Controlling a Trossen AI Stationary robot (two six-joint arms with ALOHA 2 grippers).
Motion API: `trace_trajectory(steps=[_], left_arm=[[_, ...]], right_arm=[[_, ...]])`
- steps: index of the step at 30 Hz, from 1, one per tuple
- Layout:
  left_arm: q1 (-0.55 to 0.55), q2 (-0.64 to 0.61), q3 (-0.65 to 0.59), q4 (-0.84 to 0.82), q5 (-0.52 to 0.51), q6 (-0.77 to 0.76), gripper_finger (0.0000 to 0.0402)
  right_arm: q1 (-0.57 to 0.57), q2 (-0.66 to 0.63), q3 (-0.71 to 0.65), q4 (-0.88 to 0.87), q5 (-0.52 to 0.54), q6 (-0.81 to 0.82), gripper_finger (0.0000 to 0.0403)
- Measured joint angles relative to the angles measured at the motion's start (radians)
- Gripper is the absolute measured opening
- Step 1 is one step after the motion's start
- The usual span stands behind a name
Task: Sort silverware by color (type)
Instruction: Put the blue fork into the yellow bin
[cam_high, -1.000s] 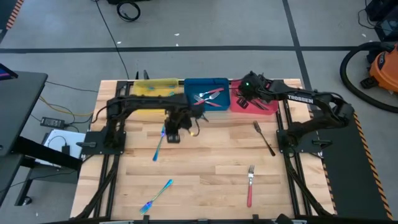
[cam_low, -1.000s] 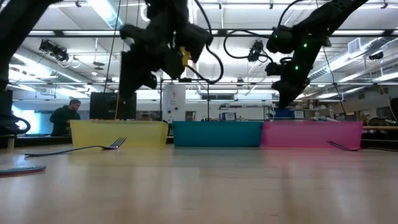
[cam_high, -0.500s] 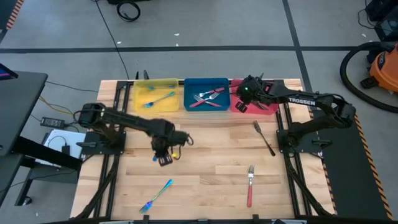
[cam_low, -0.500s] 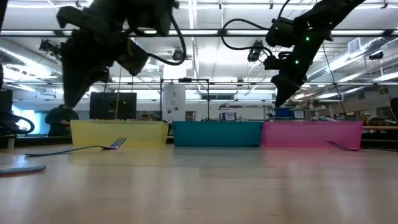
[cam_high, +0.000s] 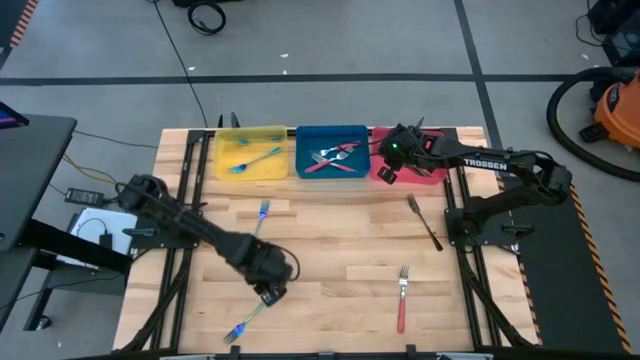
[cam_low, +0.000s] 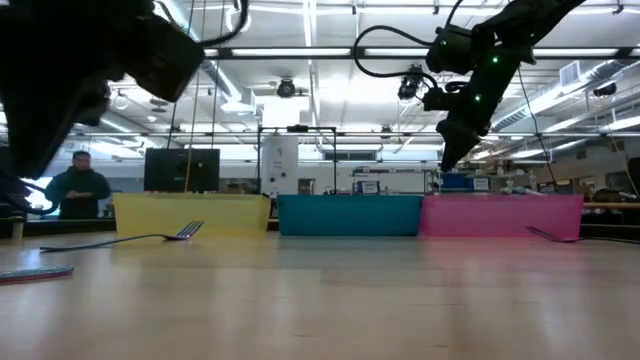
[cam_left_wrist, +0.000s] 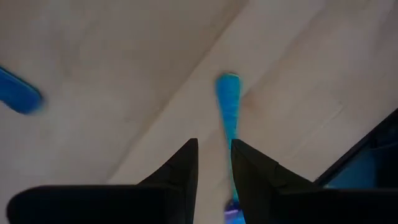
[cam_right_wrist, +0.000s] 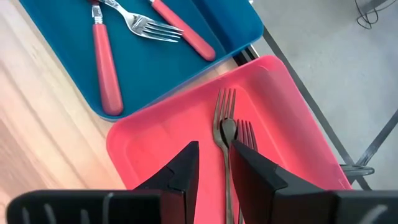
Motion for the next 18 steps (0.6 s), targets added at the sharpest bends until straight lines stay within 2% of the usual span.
trace_trajectory(steps=[5,10,14,18], left_arm=[[-0.086,0.006,0.000,0.026,-0.043,-0.162,0.0096],[-0.174,0.023,0.001,0.137,-0.070,-0.275,0.0096],[-0.216,0.042,0.002,0.134,-0.108,-0.428,0.0096],[-0.243,0.077,0.001,0.154,-0.099,-0.448,0.0096]], right_arm=[[0.000,0.000,0.000,-0.009,-0.003,0.000,0.0099],[0.000,0.000,0.000,-0.027,-0.004,-0.001,0.0099],[0.000,0.000,0.000,-0.028,-0.005,-0.001,0.0099],[0.000,0.000,0.000,-0.030,-0.006,-0.001,0.0099]])
